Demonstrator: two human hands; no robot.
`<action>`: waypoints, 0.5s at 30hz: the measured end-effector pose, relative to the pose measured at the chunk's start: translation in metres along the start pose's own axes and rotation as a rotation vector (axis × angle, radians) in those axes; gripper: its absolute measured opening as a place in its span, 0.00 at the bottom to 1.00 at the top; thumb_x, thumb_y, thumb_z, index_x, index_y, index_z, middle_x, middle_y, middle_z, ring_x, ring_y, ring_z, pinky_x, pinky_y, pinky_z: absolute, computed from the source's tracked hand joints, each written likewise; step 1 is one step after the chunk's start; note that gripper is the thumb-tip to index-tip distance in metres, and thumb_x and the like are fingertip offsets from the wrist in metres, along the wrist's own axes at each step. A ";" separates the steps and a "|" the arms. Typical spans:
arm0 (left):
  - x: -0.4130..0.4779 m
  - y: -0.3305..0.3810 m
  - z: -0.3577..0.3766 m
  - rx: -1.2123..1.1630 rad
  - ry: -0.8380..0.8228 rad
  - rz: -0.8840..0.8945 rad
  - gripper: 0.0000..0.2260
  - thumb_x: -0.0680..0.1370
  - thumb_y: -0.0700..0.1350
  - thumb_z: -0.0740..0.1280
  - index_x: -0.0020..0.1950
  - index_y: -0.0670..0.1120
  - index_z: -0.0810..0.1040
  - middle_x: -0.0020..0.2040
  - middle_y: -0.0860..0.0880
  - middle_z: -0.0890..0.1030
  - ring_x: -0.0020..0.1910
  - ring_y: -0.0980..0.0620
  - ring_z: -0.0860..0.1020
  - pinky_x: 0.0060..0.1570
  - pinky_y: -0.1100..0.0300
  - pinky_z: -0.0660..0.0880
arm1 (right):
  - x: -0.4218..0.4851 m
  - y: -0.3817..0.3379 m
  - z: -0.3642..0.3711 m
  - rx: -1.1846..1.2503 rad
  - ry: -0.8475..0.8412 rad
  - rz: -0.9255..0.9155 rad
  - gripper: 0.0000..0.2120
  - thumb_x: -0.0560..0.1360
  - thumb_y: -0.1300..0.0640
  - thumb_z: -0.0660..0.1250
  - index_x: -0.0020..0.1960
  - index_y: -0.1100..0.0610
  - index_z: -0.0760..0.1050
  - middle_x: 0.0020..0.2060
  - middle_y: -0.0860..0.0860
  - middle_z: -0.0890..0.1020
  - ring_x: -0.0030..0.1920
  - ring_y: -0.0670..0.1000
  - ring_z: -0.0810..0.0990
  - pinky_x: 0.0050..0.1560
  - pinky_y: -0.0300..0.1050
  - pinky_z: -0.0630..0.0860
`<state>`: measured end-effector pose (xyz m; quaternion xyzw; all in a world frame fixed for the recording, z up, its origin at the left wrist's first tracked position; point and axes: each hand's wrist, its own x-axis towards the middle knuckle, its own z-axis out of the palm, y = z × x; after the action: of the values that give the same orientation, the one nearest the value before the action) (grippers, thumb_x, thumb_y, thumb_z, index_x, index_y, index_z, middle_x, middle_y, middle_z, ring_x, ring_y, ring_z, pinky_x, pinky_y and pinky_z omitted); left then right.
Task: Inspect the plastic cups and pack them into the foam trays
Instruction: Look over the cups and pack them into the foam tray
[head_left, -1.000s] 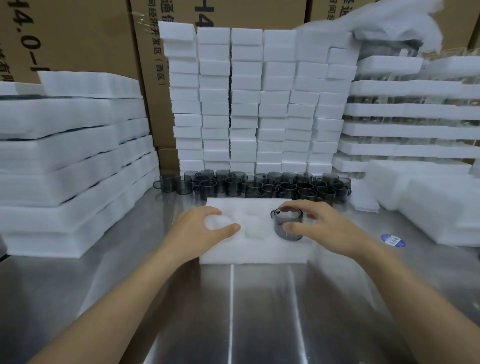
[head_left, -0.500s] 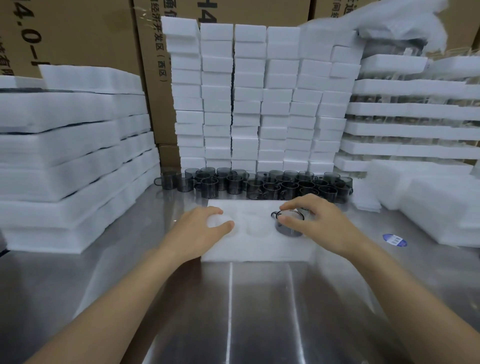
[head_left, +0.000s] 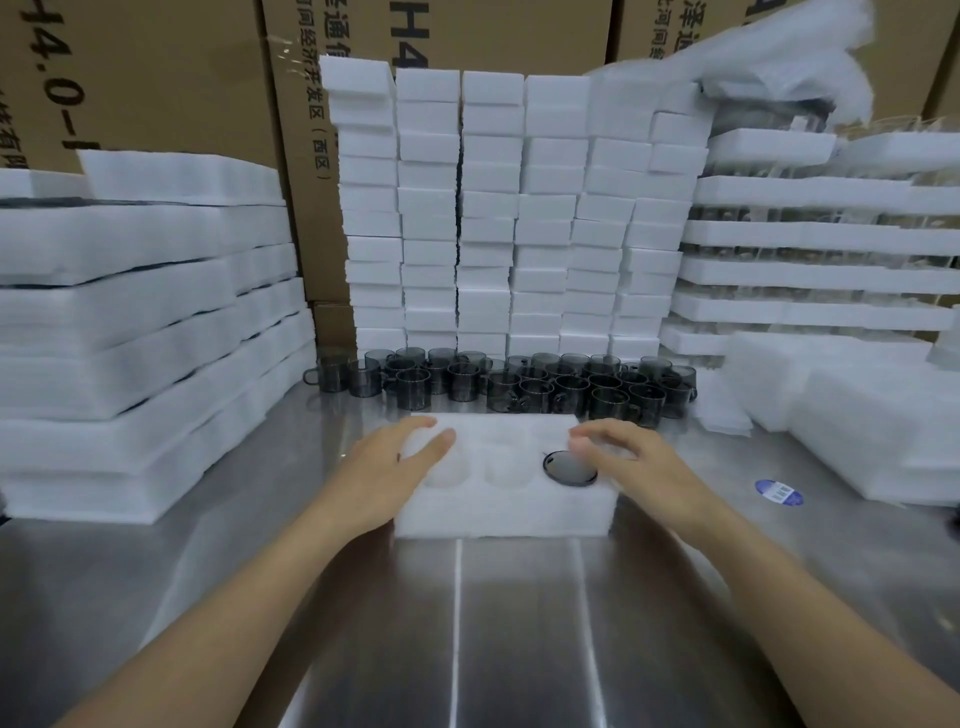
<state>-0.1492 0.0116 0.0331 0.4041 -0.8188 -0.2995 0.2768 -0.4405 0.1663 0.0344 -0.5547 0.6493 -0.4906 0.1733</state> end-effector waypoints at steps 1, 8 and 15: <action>0.003 -0.002 -0.001 -0.088 0.037 -0.002 0.28 0.74 0.80 0.59 0.64 0.65 0.79 0.66 0.61 0.79 0.66 0.55 0.78 0.67 0.51 0.73 | 0.000 0.007 -0.005 0.014 0.085 0.014 0.08 0.79 0.41 0.72 0.54 0.42 0.85 0.54 0.36 0.85 0.57 0.33 0.80 0.58 0.35 0.71; 0.013 -0.036 -0.006 0.021 0.264 -0.082 0.21 0.83 0.45 0.69 0.33 0.45 0.66 0.26 0.52 0.67 0.29 0.50 0.67 0.36 0.55 0.65 | 0.016 0.060 -0.022 -0.405 0.281 0.156 0.07 0.81 0.52 0.71 0.58 0.46 0.77 0.35 0.46 0.83 0.39 0.43 0.80 0.39 0.38 0.70; 0.019 -0.037 0.001 0.154 0.192 -0.008 0.22 0.84 0.49 0.68 0.33 0.48 0.64 0.28 0.48 0.69 0.30 0.49 0.66 0.35 0.54 0.64 | 0.043 0.065 -0.018 -0.638 0.204 0.073 0.32 0.83 0.45 0.64 0.82 0.37 0.53 0.33 0.47 0.80 0.36 0.49 0.79 0.36 0.49 0.73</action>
<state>-0.1415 -0.0224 0.0104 0.4543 -0.8075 -0.1966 0.3209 -0.5041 0.1295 0.0020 -0.5055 0.8036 -0.3089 -0.0575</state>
